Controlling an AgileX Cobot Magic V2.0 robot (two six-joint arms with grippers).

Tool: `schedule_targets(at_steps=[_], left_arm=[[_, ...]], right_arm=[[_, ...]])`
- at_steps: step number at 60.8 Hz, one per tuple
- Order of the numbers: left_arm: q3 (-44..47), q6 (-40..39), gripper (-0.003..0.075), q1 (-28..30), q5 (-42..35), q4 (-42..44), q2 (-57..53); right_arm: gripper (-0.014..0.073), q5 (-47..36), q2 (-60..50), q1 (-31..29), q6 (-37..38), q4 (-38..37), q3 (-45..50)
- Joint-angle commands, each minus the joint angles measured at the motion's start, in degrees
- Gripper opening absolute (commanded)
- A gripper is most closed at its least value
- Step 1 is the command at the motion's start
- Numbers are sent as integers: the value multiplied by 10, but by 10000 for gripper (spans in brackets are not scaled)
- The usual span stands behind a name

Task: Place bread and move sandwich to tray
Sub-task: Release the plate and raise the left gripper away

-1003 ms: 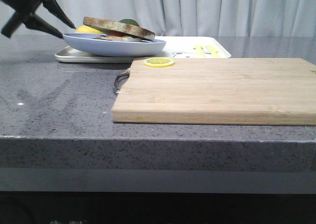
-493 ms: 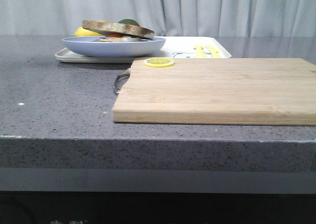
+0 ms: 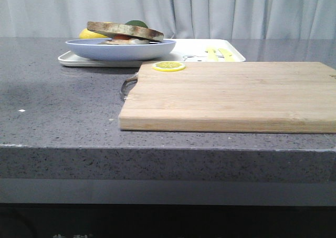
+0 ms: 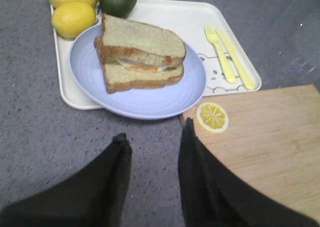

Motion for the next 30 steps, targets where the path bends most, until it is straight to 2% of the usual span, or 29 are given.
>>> schedule_targets(at_steps=[1, 18, 30], left_arm=[[44, 8, 238, -5, -58, 6, -61], [220, 8, 238, -5, -88, 68, -226], [290, 8, 238, -5, -110, 79, -345]], right_arm=[[402, -38, 1, -3, -8, 10, -15], [402, -38, 1, -3, -8, 10, -15], [402, -38, 1, -3, -8, 10, -15]])
